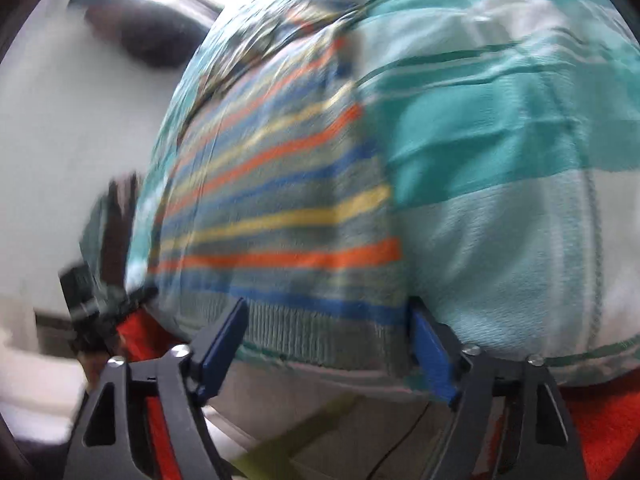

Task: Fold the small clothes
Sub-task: 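Grasp the sweater hem with both tools, then lift the hem with both tools and fold it over toward the collar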

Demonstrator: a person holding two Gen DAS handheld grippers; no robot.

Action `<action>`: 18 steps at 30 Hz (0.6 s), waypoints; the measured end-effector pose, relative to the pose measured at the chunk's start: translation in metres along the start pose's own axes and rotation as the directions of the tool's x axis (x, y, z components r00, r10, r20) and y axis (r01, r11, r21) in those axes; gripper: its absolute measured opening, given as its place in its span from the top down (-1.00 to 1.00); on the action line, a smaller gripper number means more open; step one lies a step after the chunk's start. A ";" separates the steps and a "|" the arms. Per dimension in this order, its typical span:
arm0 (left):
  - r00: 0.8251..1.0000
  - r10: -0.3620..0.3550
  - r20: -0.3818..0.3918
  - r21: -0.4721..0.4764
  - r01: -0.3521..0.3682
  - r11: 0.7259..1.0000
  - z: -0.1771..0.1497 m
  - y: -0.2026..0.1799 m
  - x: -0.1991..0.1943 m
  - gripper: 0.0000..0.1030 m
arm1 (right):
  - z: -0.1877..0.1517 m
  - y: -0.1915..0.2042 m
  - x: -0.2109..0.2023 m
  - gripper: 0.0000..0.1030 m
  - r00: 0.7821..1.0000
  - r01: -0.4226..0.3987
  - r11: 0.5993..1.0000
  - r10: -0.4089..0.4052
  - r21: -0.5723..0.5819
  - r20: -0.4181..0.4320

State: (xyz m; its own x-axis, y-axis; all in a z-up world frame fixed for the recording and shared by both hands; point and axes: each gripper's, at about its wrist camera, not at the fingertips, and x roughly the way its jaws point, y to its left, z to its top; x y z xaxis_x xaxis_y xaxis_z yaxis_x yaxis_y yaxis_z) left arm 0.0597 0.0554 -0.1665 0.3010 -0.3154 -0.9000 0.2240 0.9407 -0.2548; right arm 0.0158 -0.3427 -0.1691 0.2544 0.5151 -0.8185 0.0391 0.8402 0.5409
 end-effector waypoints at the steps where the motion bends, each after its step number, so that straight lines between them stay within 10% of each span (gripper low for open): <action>1: 1.000 -0.005 -0.017 -0.010 0.005 1.000 0.001 0.001 0.000 0.90 | 0.000 0.002 0.002 0.27 1.000 0.010 1.000 -0.010 -0.011 -0.009; 3: 0.999 -0.043 -0.028 -0.063 0.041 0.997 0.005 0.007 -0.007 0.92 | 0.002 0.003 0.004 0.85 0.999 0.000 1.000 -0.001 -0.003 -0.038; 11: 0.969 -0.210 0.130 -0.208 0.233 0.950 0.051 0.026 -0.052 0.93 | 0.033 0.018 -0.026 0.85 0.974 -0.198 0.979 0.191 0.050 0.125; 18: 0.949 -0.168 0.265 -0.261 0.238 0.936 0.184 0.046 -0.042 0.93 | 0.142 0.019 -0.027 0.86 0.929 -0.238 0.968 0.204 0.075 0.309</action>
State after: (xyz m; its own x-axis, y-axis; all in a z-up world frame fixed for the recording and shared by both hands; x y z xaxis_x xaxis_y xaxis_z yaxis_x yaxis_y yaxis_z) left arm 0.2274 0.0887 -0.0749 0.4941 -0.4905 -0.7178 0.0397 0.8376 -0.5449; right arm 0.1471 -0.3651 -0.1090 0.5426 0.5976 -0.5904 0.0502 0.6785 0.7329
